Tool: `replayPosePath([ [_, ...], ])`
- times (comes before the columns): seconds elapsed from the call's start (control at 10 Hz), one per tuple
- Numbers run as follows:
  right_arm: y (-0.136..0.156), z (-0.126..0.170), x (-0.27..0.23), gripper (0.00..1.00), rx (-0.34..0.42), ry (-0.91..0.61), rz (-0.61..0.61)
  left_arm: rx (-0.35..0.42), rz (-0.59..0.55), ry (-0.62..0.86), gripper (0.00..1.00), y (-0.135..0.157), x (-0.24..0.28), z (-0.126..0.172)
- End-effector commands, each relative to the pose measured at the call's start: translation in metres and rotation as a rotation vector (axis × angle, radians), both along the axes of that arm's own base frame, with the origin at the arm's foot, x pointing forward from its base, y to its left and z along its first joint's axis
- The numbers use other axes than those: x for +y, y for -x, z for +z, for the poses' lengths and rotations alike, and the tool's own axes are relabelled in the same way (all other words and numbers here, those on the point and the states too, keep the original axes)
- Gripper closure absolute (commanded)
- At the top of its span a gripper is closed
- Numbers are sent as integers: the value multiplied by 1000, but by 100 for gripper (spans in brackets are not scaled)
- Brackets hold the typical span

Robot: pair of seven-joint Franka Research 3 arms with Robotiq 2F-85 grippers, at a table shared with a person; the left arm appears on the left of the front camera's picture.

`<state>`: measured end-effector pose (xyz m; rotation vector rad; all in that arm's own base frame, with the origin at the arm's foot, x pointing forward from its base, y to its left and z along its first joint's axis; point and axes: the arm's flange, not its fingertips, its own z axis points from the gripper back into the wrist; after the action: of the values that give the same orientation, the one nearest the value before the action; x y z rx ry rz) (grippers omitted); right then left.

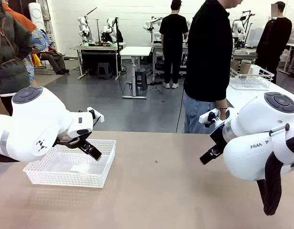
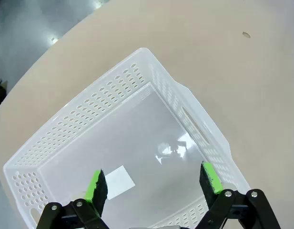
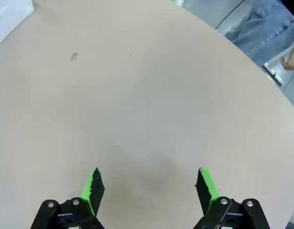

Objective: Clean and organize the cups into the basket.
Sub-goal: Pick up the Organizing basket and move it to the center of the table, then pick up the Reusable plastic cup from the right side of the table and place it inside the Organizing basket.

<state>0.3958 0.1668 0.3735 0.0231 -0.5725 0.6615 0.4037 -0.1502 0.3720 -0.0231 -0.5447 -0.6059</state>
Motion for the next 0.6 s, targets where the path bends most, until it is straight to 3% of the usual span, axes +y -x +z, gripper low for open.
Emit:
replayPosePath([
  [0.0,0,0,0,0,0,0,0,0,0,0,0,0,0,0],
  [0.5,0,0,0,0,0,0,0,0,0,0,0,0,0,0],
])
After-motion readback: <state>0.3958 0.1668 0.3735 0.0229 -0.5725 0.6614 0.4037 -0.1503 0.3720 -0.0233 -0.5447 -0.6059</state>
